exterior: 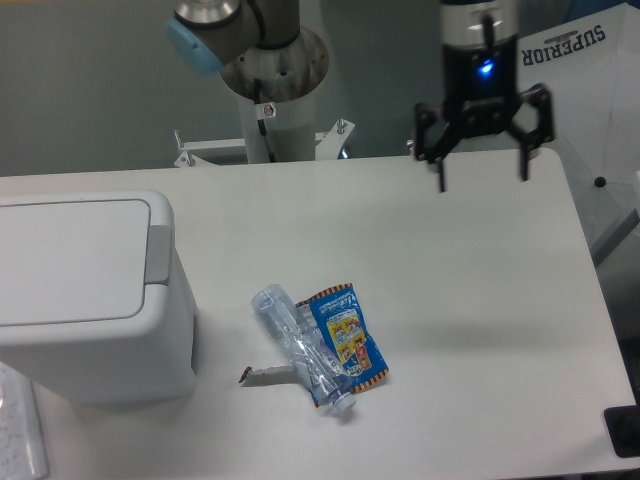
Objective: Open the trash can
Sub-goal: 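Move the open gripper across the table toward the white trash can lid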
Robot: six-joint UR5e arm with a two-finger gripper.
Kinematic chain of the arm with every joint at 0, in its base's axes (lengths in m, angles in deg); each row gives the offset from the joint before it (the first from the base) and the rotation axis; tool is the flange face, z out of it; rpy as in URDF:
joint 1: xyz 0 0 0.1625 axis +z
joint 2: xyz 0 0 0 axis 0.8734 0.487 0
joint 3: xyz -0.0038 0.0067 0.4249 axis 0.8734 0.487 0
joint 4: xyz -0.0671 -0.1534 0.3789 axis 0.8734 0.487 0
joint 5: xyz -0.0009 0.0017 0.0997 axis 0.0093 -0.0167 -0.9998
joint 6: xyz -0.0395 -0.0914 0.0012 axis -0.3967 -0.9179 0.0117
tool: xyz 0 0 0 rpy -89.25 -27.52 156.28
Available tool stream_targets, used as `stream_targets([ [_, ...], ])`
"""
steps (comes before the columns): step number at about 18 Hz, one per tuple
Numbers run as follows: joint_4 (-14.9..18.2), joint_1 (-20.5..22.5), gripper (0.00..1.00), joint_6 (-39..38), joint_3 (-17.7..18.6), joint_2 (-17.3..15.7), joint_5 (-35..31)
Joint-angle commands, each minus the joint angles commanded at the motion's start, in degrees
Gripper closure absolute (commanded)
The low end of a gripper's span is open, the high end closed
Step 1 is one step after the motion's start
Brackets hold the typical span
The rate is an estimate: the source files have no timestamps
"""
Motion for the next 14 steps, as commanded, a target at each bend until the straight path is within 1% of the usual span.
stream_targets([
  [2, 0.0, -2.3, 0.0, -6.2, 0.1, 0.2, 0.7],
  [5, -0.1, -3.6, 0.0, -14.8, 0.1, 0.5, 3.9],
  [7, -0.1, -4.1, 0.0, -18.2, 0.2, 0.5, 6.4],
  [10, -0.1, -6.0, 0.0, -19.6, 0.4, 0.5, 7.1],
  [14, -0.3, -7.7, 0.0, -19.2, 0.3, 2.2, 7.0],
])
